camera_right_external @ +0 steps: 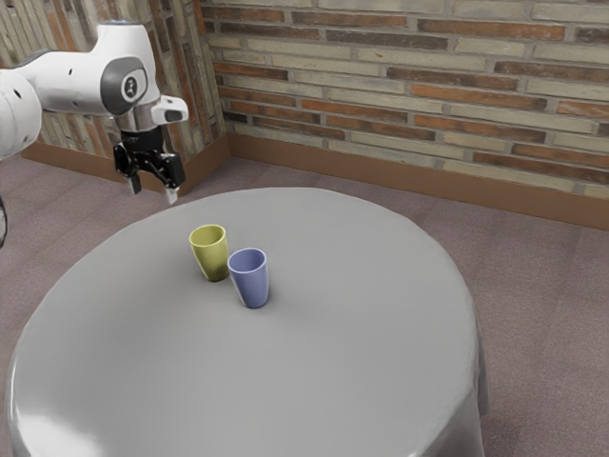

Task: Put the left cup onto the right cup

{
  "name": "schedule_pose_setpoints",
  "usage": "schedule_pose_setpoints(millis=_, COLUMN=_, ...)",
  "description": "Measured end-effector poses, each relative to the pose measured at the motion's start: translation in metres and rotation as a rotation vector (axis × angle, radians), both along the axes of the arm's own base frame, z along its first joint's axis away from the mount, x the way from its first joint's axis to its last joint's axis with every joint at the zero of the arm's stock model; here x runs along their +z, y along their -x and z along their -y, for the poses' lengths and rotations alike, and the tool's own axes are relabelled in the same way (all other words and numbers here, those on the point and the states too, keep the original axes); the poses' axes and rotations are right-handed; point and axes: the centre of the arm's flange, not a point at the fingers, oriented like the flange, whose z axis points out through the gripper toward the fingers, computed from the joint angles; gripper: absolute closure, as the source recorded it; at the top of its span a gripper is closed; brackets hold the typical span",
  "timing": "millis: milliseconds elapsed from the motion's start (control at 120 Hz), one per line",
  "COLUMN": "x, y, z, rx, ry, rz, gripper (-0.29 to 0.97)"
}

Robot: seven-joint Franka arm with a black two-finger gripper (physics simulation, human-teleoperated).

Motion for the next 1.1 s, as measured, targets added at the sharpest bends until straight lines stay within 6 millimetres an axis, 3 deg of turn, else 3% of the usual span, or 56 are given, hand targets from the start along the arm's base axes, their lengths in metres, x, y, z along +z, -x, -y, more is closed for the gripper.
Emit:
schedule_pose_setpoints(millis=242, x=-0.019, y=-0.019, z=0.001, rx=-0.058, ry=0.003, rz=-0.005, gripper=0.00)
schedule_pose_setpoints(millis=733, x=-0.055, y=-0.036, z=-0.008, rx=-0.126, ry=0.019, rz=-0.028, gripper=0.00)
schedule_pose_setpoints(millis=1100, x=-0.068, y=-0.051, z=-0.004, rx=-0.188, ry=0.025, rz=-0.025, gripper=0.00)
